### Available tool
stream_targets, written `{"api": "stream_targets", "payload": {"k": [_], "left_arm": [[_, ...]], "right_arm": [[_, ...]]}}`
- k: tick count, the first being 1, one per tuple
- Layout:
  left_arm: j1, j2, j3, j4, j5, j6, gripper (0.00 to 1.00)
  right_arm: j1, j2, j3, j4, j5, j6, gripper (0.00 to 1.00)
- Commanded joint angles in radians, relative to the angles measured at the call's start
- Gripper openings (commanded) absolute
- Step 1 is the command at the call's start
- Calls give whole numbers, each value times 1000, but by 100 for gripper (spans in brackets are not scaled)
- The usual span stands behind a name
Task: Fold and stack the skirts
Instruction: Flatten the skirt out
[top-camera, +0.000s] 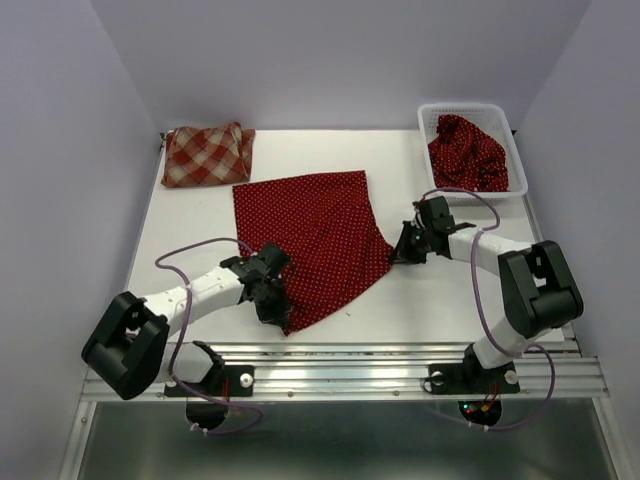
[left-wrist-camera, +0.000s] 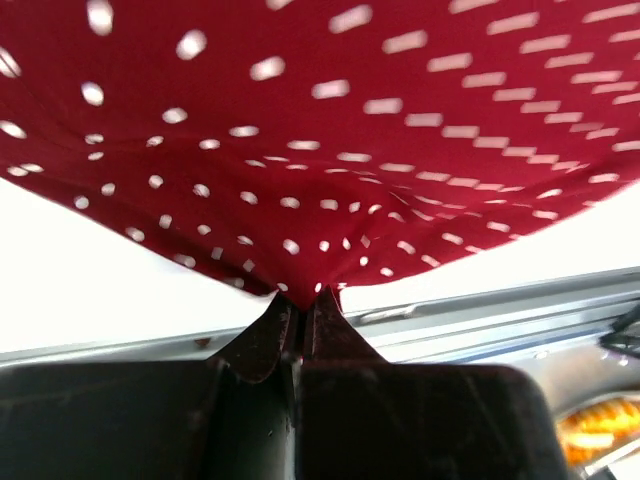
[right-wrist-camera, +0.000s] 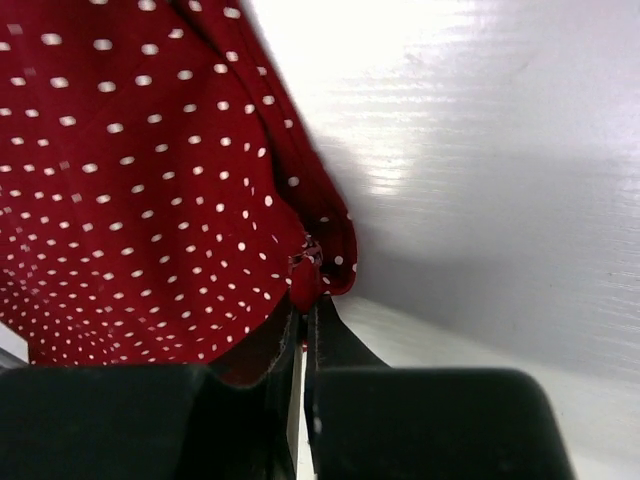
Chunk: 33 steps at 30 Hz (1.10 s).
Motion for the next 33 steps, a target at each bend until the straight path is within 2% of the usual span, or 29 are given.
{"api": "stream_targets", "payload": {"k": [1, 3, 6, 10, 13, 18, 22, 27, 29, 30, 31, 32, 33], "left_arm": [[-4, -111, 148, -10, -121, 71, 0], [-4, -176, 211, -25, -167, 90, 0], [-4, -260, 393, -36, -239, 143, 0], [-3, -383, 561, 24, -362, 203, 0], [-1, -423, 685, 73, -437, 235, 0], [-1, -444, 890, 139, -518, 318, 0], [-1, -389, 987, 153, -588, 363, 0], [29, -216, 1062, 168, -628, 396, 0], [145, -126, 1090, 173, -538, 409, 0], [199, -95, 1118, 177, -416, 407, 0], [251, -63, 1138, 183, -357, 409, 0], [340, 1, 1167, 188, -304, 418, 0], [368, 31, 1234, 187, -267, 410, 0]], "right_arm": [[6, -88, 52, 106, 6, -24, 1], [6, -172, 66, 132, -11, -30, 1], [6, -311, 110, 167, -24, -41, 1], [6, -505, 178, 195, 27, -24, 1], [6, -620, 260, 157, 66, -23, 1], [6, -709, 389, 112, 65, -46, 1], [6, -698, 495, 49, 83, -59, 1], [6, -567, 549, 2, 181, -85, 1], [6, -504, 570, 2, 199, -116, 0], [6, -437, 607, 2, 202, -128, 1], [6, -400, 633, 5, 199, -139, 1], [6, -363, 664, 2, 195, -159, 1], [6, -296, 729, 2, 193, -173, 1]]}}
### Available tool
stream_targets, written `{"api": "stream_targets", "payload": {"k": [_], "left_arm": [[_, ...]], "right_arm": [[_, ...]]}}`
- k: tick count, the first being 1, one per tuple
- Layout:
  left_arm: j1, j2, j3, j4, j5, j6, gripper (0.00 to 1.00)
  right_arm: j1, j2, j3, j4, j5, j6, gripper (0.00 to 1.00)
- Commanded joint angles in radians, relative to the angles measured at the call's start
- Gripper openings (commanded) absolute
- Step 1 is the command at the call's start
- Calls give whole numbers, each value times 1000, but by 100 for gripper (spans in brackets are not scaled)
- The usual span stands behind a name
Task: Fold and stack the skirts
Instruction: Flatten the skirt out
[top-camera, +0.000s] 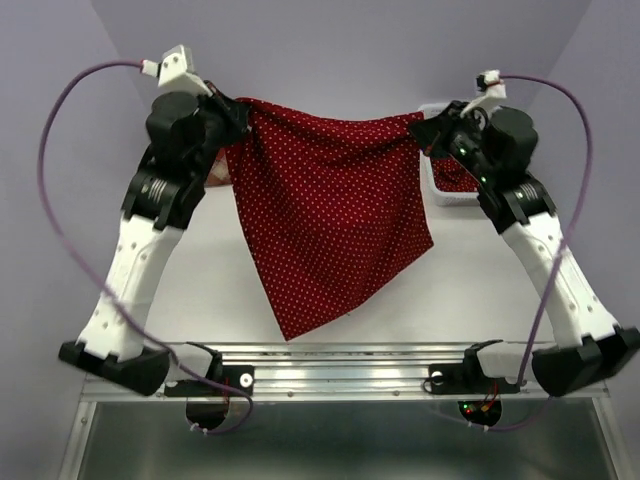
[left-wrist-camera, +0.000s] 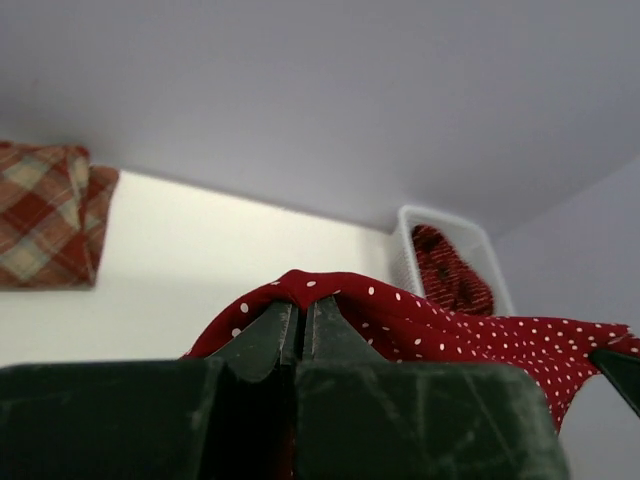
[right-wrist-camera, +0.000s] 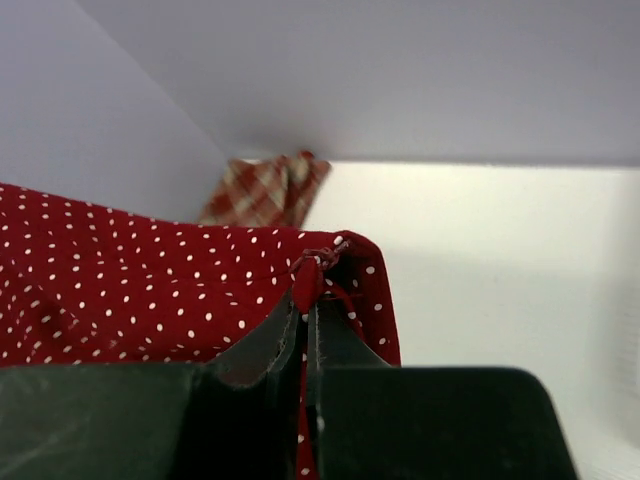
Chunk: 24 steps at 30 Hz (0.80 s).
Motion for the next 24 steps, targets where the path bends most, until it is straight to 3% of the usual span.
{"api": "stream_targets", "payload": {"k": [1, 7, 10, 12, 18, 20, 22, 23, 24], "left_arm": [[167, 146, 161, 39, 195, 36, 0], [264, 293, 464, 16, 336, 92, 0], [287, 273, 412, 35, 347, 125, 0], [289, 229, 301, 84, 355, 137, 0], [290, -10, -415, 360, 491, 162, 0], [289, -88, -552, 405, 499, 117, 0], [287, -162, -751, 437, 559, 2, 0], [287, -188, -810, 425, 559, 2, 0], [287, -211, -850, 393, 583, -25, 23]], "right_arm": [[-6, 165, 161, -31, 49, -84, 1], [-6, 267, 338, -48, 88, -108, 1], [-6, 253, 306, -46, 80, -108, 1], [-6, 223, 214, -45, 92, -102, 1], [-6, 124, -213, -34, 71, -26, 3], [-6, 98, -335, -28, 20, 10, 6], [-6, 62, -486, -46, -73, 30, 16], [-6, 46, -527, -65, -115, 30, 17], [-6, 31, -562, -85, -154, 31, 29]]}}
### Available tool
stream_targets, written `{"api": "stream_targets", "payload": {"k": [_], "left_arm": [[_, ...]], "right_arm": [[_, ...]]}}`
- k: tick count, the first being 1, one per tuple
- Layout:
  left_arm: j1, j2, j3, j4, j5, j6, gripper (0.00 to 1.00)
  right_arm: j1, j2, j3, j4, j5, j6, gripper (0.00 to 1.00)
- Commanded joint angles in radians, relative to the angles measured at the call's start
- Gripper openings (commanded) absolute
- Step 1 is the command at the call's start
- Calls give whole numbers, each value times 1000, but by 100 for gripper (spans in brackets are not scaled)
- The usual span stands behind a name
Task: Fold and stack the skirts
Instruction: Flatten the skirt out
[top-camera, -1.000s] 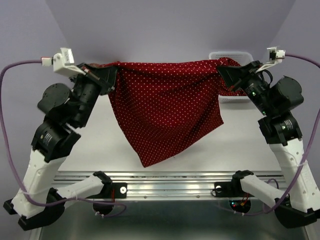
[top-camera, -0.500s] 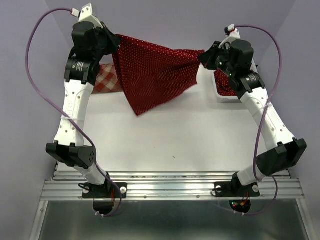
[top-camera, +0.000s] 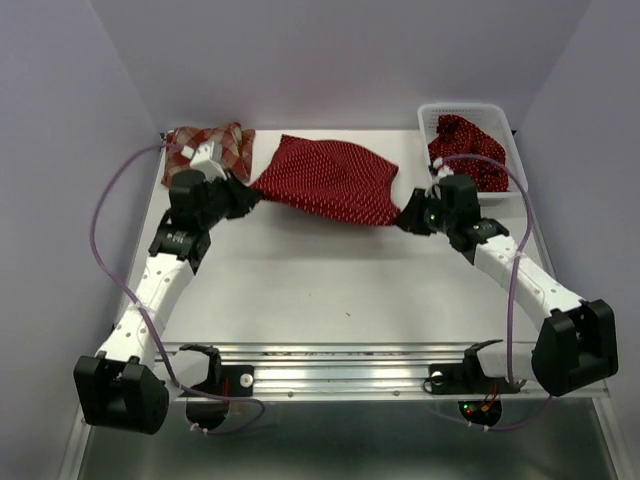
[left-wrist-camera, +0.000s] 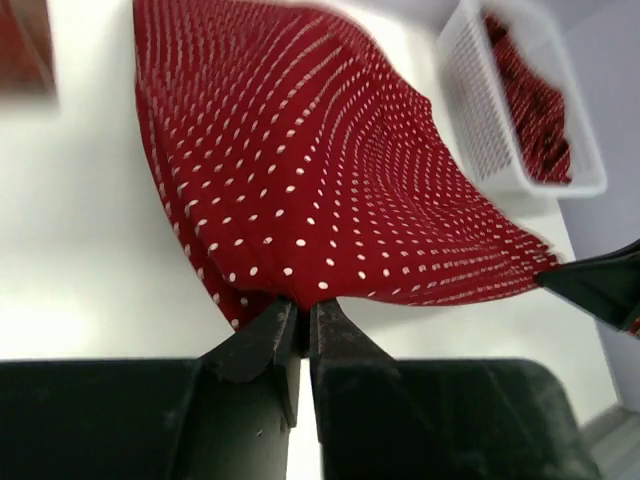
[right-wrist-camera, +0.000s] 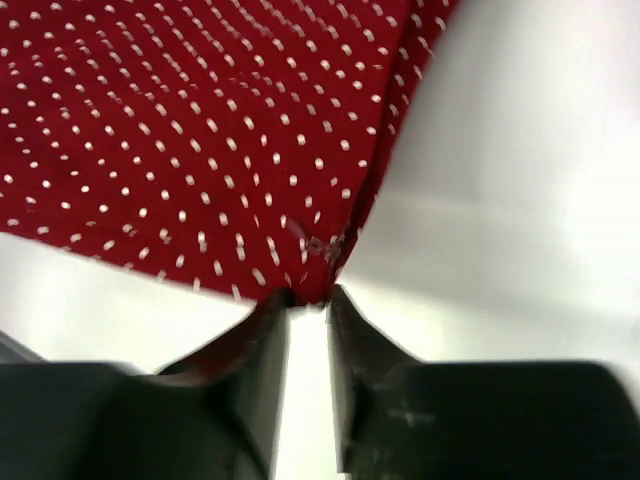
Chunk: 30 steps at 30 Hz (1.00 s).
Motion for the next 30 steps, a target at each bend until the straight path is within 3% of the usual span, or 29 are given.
{"api": "stream_targets", "payload": {"k": [1, 2, 3, 4, 9, 13, 16, 18, 23, 30], "left_arm": [[12, -156, -226, 13, 63, -122, 43], [12, -188, -246, -94, 43, -139, 69], [11, -224, -263, -144, 10, -163, 98], [11, -300, -277, -238, -18, -174, 99], [9, -462, -205, -405, -142, -180, 99], [9, -471, -179, -407, -161, -194, 99], [9, -404, -194, -411, -170, -212, 99], [9, -335, -206, -425, -193, -226, 99], [9, -195, -283, -385, -227, -249, 99], [9, -59, -372, -244, -193, -277, 97]], "right_arm": [[-7, -95, -199, -139, -175, 16, 38], [-7, -120, -212, -176, -223, 8, 49], [-7, -146, -211, -218, -238, -13, 80], [-7, -201, -192, -308, -252, -42, 100], [-7, -303, -76, -467, -173, -102, 100], [-7, -294, -88, -365, -209, -105, 100], [2, -242, -119, -294, -249, -85, 100], [22, -210, -111, -278, -197, -108, 100], [86, -81, -89, -341, 115, -156, 100], [117, 97, -117, -255, 120, -116, 100]]}}
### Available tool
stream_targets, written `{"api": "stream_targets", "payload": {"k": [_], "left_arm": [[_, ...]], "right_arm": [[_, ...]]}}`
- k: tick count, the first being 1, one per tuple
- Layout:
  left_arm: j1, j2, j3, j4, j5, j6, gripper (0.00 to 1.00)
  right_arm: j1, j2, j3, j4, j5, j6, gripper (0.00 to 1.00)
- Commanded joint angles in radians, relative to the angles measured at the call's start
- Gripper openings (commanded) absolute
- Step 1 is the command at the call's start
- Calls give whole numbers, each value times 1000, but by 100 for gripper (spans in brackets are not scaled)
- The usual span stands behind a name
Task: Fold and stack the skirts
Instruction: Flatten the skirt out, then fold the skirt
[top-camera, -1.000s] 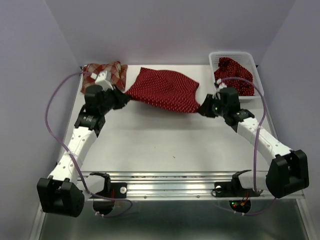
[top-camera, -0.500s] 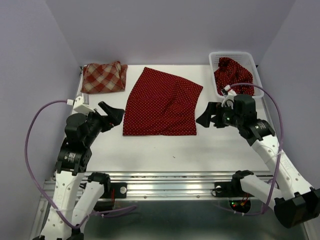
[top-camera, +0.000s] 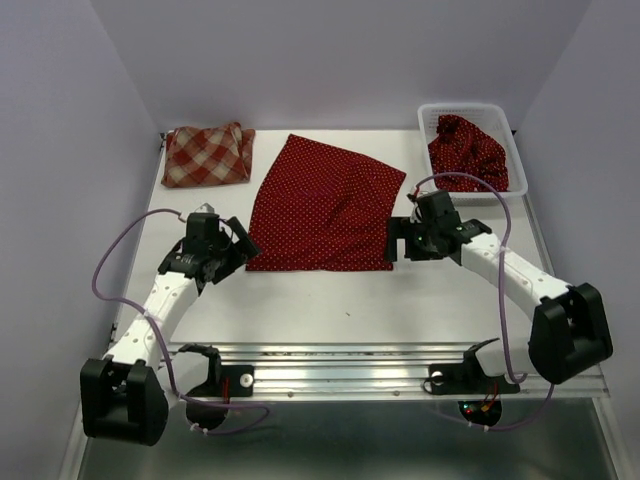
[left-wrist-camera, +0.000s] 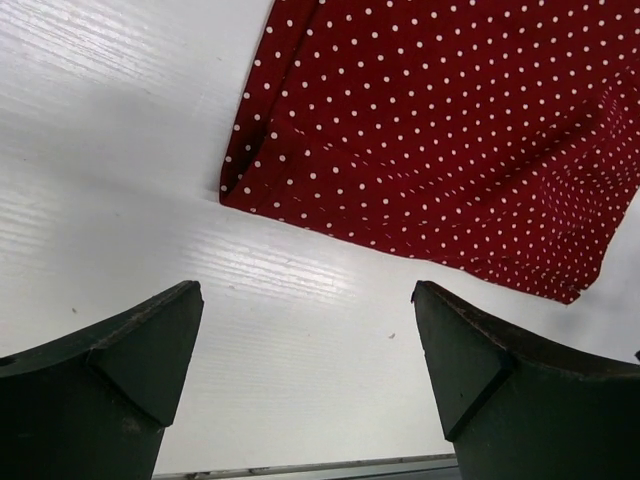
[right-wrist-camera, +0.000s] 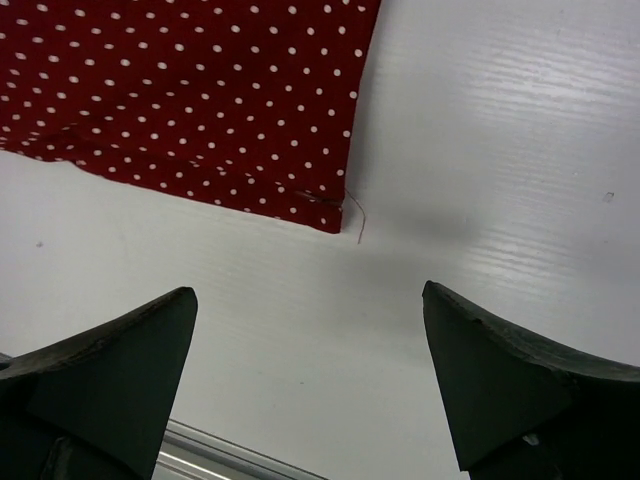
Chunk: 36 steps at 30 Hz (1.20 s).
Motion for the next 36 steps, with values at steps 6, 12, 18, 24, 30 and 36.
{"api": "stream_targets", "payload": {"k": [6, 12, 18, 24, 30, 36], "left_arm": [[7, 196, -39, 153, -56, -28, 91], [10, 315, -30, 238, -30, -20, 86], [11, 407, -62, 296, 6, -16, 69], [11, 463, -77, 339, 40, -8, 51], [11, 438, -62, 322, 65, 4, 0], [11, 193, -44, 260, 65, -9, 0]], "right_arm": [[18, 178, -1, 144, 79, 60, 92], [18, 227, -21, 195, 47, 92, 87], [18, 256, -39, 227, 14, 109, 79], [18, 290, -52, 247, -22, 128, 70], [18, 288, -69, 268, -85, 149, 18], [18, 88, -66, 150, -71, 135, 1]]}}
